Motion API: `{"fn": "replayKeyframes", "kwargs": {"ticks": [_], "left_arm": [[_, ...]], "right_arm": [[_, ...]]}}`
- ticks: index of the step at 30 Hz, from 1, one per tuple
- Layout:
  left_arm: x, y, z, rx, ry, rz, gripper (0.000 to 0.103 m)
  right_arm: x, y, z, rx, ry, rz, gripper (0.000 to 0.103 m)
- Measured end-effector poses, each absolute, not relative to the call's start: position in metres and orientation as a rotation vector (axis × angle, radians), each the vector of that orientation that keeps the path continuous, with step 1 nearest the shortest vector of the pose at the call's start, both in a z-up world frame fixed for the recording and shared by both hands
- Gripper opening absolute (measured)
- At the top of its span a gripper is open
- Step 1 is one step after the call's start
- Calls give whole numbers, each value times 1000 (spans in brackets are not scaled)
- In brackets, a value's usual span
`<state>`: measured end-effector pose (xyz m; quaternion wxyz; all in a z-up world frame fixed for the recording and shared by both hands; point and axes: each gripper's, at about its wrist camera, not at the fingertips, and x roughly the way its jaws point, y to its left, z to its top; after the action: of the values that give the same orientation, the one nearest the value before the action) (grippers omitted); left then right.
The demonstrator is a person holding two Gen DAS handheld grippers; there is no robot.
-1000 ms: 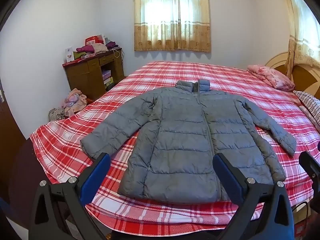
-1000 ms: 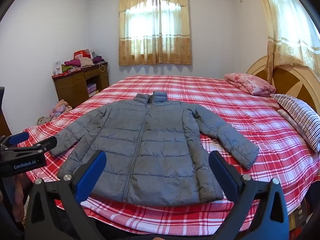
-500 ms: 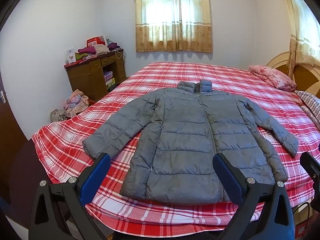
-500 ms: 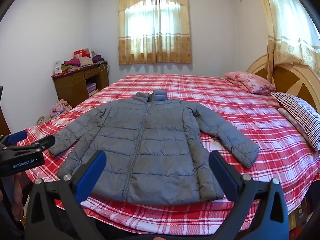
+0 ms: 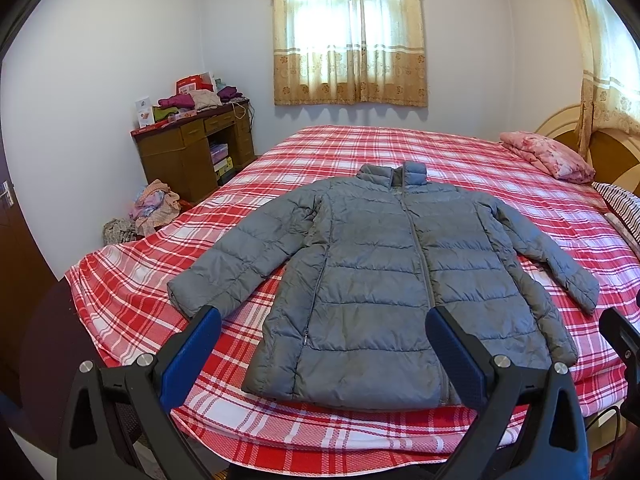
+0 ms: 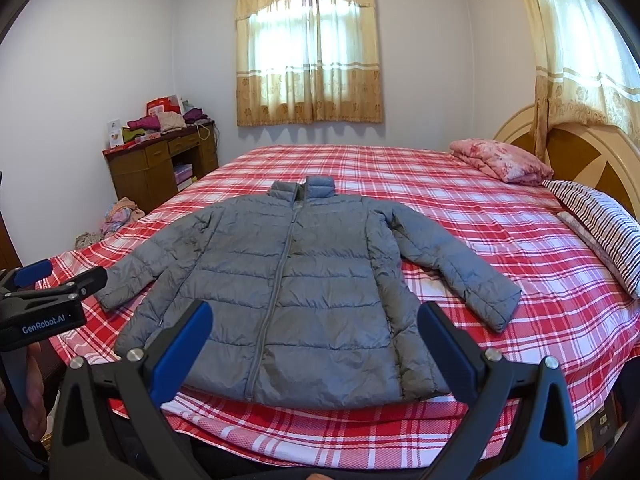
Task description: Fold large clothes
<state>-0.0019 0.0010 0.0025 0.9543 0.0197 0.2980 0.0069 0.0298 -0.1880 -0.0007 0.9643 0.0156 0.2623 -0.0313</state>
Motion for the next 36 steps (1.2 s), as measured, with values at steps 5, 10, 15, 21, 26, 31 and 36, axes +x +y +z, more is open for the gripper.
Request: {"fn": "replayKeyframes", "kwargs": {"ticks": [5, 10, 15, 21, 26, 31, 36], "left_arm": [[-2, 2, 4, 42, 601, 19, 102], [-1, 5, 3, 40, 600, 25, 102], [-1, 5, 3, 41, 600, 24, 102], [0, 6, 2, 41, 604, 24, 102], [0, 6, 2, 40, 604, 25, 102], [1, 6, 1, 41, 608, 21, 102], [1, 6, 1, 41, 607, 21, 102]], "right_arm": [[30, -188, -2, 36, 536, -64, 103], [31, -189, -2, 37, 540, -64, 103], [32, -191, -3, 41, 544, -65, 103], [33, -193, -5, 45, 549, -67, 103], [34, -193, -5, 45, 550, -68, 103], [34, -193, -5, 45, 555, -66, 103], [34, -192, -7, 46, 555, -66, 103]]}}
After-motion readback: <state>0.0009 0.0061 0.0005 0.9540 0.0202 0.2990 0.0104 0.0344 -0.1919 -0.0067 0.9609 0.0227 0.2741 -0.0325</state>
